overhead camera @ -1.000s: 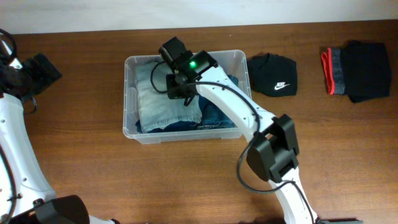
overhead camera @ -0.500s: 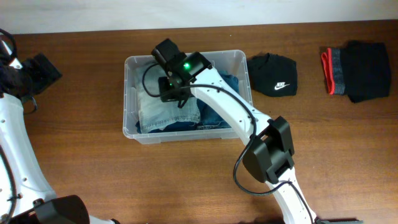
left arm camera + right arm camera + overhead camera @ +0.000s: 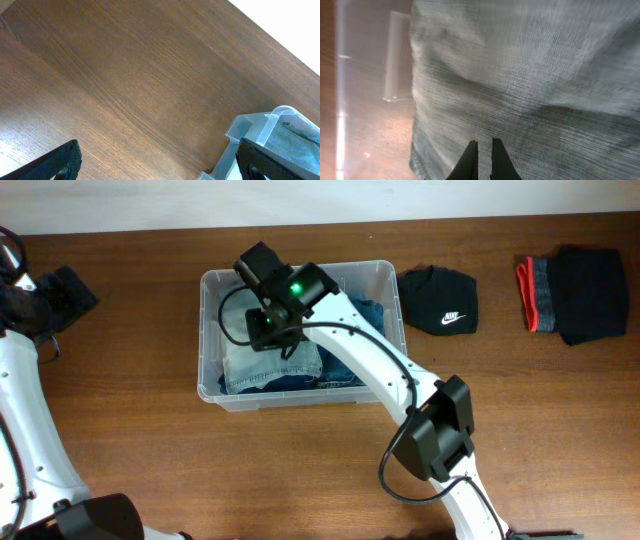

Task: Pack container
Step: 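Press and flatten the denim shorts in the bin with the right gripper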

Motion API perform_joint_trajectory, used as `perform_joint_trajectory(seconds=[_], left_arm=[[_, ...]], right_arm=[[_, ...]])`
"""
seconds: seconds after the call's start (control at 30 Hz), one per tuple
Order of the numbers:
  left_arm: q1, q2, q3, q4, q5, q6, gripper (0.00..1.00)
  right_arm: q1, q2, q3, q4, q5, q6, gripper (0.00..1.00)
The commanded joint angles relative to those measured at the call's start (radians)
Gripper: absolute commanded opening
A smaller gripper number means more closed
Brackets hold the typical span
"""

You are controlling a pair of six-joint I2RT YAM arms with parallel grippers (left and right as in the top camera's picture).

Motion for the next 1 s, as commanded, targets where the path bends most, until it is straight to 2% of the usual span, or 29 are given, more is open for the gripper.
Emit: perform_joint_trajectory(seconds=[0.0,0.17,0.27,0.5,0.67,0.97], left_arm=[[0.003,0.011,-0.005,0.000,-0.006,-0.006,0.99],[0.003,0.011,-0.005,-0.001,-0.006,-0.006,0.99],[0.003,0.011,-0.005,-0.001,-0.006,-0.006,0.99],[0.003,0.011,-0.005,-0.001,-0.006,-0.006,0.99],[0.003,0.011,-0.005,-0.001,-0.006,-0.006,0.99],[0.003,0.011,-0.005,-0.001,-0.006,-0.006,0.99]], right_arm=[[0.026,-0.020,-0.095,0.028,0.002,-0.009,0.05],[0.043,-0.020,-0.225,0.092,-0.013,-0.002,0.05],[0.055,-0.021,-0.233,0.100,-0.004,-0.002,0.05],[0.052,-0.038,-0.033,0.080,0.089,-0.050,0.05],[0.002,-0.038,0.149,0.088,0.181,-0.055,0.10],[-0.119,0.003,0.108,0.119,0.152,-0.055,0.09]])
